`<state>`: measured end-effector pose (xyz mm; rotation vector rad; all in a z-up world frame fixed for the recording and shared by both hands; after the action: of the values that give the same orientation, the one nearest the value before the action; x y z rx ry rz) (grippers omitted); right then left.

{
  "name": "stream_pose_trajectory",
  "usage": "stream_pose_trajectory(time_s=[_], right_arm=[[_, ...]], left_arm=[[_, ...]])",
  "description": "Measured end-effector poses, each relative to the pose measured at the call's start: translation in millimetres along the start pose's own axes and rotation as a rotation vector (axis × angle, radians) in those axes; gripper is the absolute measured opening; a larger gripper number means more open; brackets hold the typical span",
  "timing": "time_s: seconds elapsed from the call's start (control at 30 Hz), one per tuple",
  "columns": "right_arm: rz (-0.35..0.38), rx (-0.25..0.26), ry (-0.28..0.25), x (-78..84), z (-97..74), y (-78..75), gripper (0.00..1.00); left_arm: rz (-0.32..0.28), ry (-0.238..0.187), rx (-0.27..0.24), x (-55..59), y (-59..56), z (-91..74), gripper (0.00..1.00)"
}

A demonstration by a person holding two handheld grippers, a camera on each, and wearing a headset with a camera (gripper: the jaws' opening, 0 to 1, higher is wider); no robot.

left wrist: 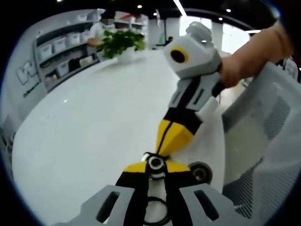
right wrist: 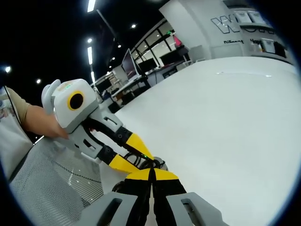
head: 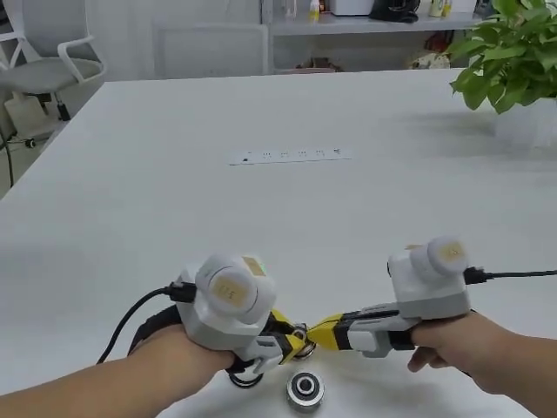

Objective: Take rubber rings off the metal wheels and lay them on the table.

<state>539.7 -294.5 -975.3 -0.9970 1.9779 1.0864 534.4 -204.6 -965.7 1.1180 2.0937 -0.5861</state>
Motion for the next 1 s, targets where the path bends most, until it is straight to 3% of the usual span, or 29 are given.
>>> stream_pose_trajectory(time_s=[0.03, 0.07, 0.43, 0.8, 1.0], right_arm=[[0.017, -0.061, 0.01, 0.7, 0.4, 10.3, 0.0], [-0.003, -0.034, -0.02, -2.4, 1.3, 7.0, 0.0], [-0.046, 0.002, 0.02, 4.2, -0.9, -3.3, 0.0], [-0.047, 0.018, 0.01, -1.8, -6.7, -4.3, 0.0], [-0.045, 0.017, -0.003, -5.0, -8.6, -3.4, 0.0]], left_arm=[[0.002, 0.0, -0.002, 0.1, -0.8, 0.0, 0.12], [0.006, -0.002, -0.004, -0.4, -0.7, -0.1, 0.12], [0.0, -0.025, -0.005, 0.1, -1.5, -0.9, 0.12], [0.019, -0.01, 0.029, -0.4, -2.6, -2.0, 0.17], [0.022, -0.03, 0.049, -5.8, -5.6, -11.7, 0.2]])
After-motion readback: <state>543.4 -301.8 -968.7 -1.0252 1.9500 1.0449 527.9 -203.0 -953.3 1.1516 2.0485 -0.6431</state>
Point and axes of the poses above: the centre of the closed fingertips' face, and the gripper's own axes: z roughly forward along the fingers, y roughly to its left, x roughly out of its underside, the point moved 6 cm from there along -z, roughly backward along the fingers, and after that the axes turned 7 degrees about -z, right-handed, at the moved point
